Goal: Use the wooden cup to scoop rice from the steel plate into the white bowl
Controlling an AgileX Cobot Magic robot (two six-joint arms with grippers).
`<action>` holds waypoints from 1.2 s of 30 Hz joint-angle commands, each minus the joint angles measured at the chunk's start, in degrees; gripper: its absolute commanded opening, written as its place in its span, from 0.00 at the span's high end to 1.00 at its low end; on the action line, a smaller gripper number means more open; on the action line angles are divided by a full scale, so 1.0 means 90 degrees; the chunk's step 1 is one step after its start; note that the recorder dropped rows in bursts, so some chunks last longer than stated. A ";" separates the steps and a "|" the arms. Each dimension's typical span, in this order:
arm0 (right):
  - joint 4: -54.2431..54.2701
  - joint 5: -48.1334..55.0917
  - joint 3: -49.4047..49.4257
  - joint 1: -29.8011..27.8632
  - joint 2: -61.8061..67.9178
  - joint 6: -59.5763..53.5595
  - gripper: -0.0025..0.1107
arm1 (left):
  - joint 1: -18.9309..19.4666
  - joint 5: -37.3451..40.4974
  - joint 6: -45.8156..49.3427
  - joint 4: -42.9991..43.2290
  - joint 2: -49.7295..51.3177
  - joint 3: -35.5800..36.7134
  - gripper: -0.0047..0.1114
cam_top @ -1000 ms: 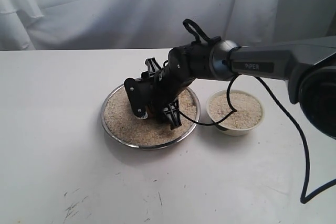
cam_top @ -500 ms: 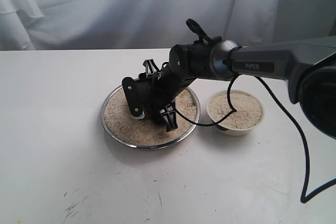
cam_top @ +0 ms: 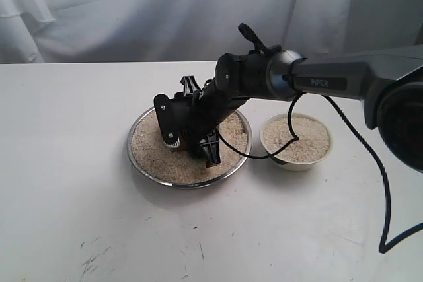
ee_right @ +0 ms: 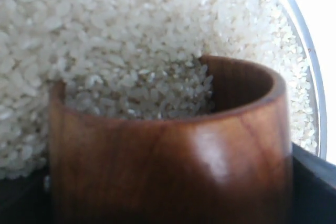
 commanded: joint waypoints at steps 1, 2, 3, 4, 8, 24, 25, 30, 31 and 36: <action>0.0575 0.0176 0.0013 -0.0097 -0.0034 -0.0235 0.98 | -0.0010 -0.0040 -0.0020 -0.0005 -0.0032 0.0029 0.96; 0.0575 0.0174 0.0013 -0.0115 -0.0034 -0.0248 0.98 | -0.0010 -0.0040 -0.0020 -0.0005 -0.0032 0.0029 0.96; 0.0575 0.0174 0.0013 -0.0115 -0.0034 -0.0248 0.98 | -0.0010 -0.0040 -0.0020 -0.0005 -0.0032 0.0029 0.96; 0.0592 0.0174 0.0013 -0.0132 -0.0034 -0.0248 0.98 | -0.0010 -0.0040 -0.0020 -0.0005 -0.0032 0.0029 0.96; 0.0722 0.0174 0.0013 -0.0130 -0.0034 -0.0248 0.98 | -0.0010 -0.0040 -0.0020 -0.0005 -0.0032 0.0029 0.96; 0.3007 0.0262 0.0013 -0.0659 -0.0030 -0.1282 0.98 | -0.0010 -0.0040 -0.0020 -0.0005 -0.0032 0.0029 0.96; 0.3191 0.0301 0.0013 -0.0714 -0.0030 -0.1361 0.98 | -0.0010 -0.0040 -0.0020 -0.0005 -0.0032 0.0029 0.96; 0.4141 0.0806 -0.0001 -0.0986 -0.0093 -0.1895 0.98 | -0.0010 -0.0040 -0.0020 -0.0005 -0.0032 0.0029 0.96; 0.4169 0.0806 -0.0001 -0.1017 -0.0136 -0.1895 0.98 | -0.0010 -0.0040 -0.0020 -0.0005 -0.0032 0.0029 0.96; 0.4187 0.1000 -0.0001 -0.1157 -0.0432 -0.1895 0.98 | -0.0010 -0.0040 -0.0020 -0.0005 -0.0032 0.0029 0.96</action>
